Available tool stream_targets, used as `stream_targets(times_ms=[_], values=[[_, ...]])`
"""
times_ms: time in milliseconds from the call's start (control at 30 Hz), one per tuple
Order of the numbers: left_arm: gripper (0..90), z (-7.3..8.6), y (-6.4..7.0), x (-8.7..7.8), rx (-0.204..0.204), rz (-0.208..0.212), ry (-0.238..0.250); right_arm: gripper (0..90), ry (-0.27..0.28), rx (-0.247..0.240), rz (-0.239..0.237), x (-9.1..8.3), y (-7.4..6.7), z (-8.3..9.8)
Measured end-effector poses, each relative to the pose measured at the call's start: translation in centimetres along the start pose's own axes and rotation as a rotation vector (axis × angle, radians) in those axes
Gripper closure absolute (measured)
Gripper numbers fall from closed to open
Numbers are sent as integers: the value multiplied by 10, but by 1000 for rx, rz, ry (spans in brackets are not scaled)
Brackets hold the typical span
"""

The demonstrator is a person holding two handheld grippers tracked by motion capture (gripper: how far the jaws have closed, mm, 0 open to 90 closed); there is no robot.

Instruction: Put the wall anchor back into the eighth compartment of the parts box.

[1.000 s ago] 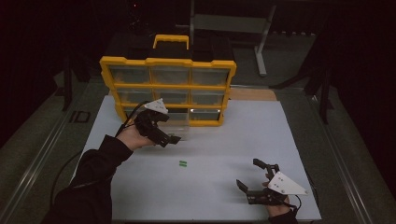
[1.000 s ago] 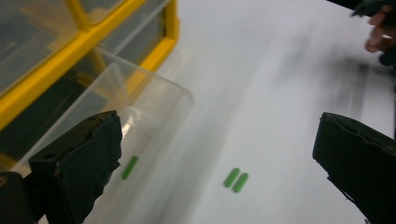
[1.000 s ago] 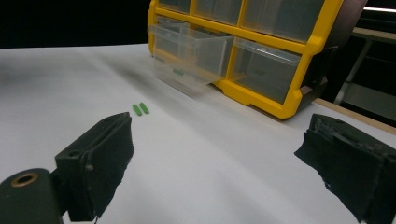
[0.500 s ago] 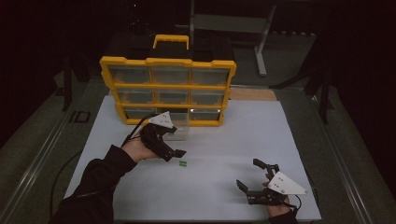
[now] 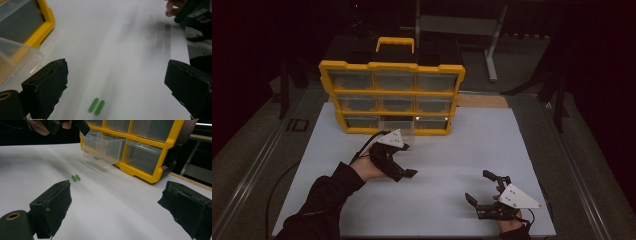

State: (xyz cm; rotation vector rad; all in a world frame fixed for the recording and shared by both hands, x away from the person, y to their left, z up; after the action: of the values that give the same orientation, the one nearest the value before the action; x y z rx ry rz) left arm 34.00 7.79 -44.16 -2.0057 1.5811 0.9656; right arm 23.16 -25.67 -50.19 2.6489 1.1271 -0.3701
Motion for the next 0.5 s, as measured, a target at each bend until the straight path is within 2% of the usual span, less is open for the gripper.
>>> stream_targets(times_ms=[267,500], values=[[149,14,-6,17,-3,14,-18,82,-2,-2,-2,0,0,0],[314,29,-16,32,-8,6,-68,82,-3,-2,-2,1,0,0]])
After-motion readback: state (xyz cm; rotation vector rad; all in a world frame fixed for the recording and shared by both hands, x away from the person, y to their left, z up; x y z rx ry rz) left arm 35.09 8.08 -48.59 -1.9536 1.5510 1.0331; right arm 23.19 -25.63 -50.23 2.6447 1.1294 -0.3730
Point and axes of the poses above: each handheld gripper's, and its own axes: x roughly forward along the jaws, z roughly out of its underside, y roughly to its right, the point moved 2 cm from there along x, roughly forward along the jaws, and after that the axes turned 7 degrees about -y, right-handed, at the moved point
